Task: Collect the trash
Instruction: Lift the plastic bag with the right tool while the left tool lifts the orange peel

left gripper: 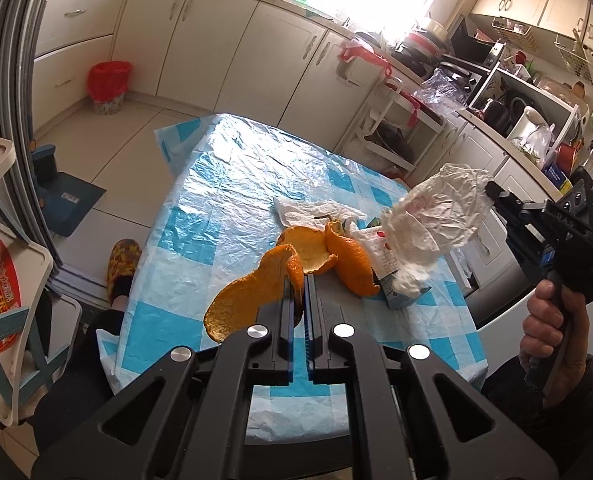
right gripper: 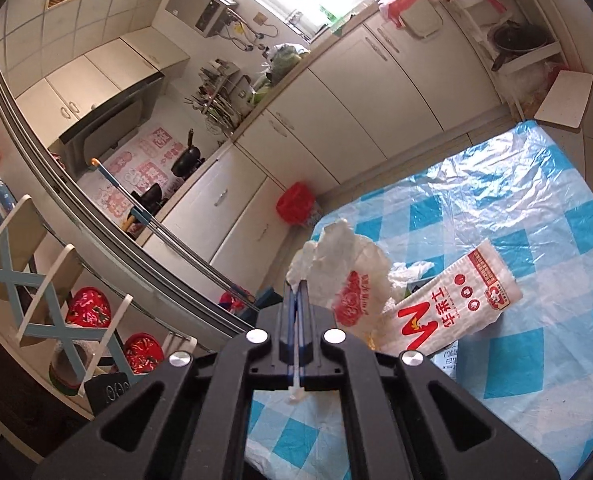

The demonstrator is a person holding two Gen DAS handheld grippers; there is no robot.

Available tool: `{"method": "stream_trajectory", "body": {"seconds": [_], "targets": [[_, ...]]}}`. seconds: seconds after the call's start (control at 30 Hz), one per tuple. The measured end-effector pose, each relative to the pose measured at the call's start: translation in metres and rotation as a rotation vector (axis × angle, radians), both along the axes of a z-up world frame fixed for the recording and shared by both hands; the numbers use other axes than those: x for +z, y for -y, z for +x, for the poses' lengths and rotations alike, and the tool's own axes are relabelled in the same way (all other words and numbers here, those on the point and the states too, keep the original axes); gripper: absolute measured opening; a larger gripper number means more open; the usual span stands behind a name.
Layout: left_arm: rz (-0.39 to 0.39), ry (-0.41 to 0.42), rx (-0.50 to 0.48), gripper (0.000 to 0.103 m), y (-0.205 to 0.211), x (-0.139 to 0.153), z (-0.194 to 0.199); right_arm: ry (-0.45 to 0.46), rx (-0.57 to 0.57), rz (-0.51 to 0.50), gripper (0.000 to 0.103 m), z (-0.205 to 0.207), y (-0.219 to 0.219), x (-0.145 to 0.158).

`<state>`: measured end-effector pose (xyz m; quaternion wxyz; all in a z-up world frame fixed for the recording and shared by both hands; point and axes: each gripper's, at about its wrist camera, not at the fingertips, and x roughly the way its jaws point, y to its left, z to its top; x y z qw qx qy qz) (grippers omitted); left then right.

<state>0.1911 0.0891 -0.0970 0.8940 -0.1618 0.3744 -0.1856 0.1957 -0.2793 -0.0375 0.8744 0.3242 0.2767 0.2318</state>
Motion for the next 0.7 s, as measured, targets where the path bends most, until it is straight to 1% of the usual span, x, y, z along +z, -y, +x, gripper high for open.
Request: {"method": "stream_trajectory", "body": {"seconds": [0.13,0.3,0.5,0.7], "targets": [[-0.001,0.011,-0.007,0.004,0.002,0.006,-0.006,0.039,-0.022,0.0,0.002,-0.019,0.015,0.013],[0.0,0.021,-0.017,0.004,0.006,0.011,-0.014,0.061,-0.046,0.002,0.002,-0.039,0.029,0.018],[-0.002,0.034,-0.016,0.004,0.005,0.018,-0.02,0.062,-0.066,0.006,0.002,-0.051,0.039,0.016],[-0.009,0.041,-0.015,0.004,0.001,0.021,-0.026,0.049,-0.066,0.003,0.002,-0.057,0.039,0.008]]}}
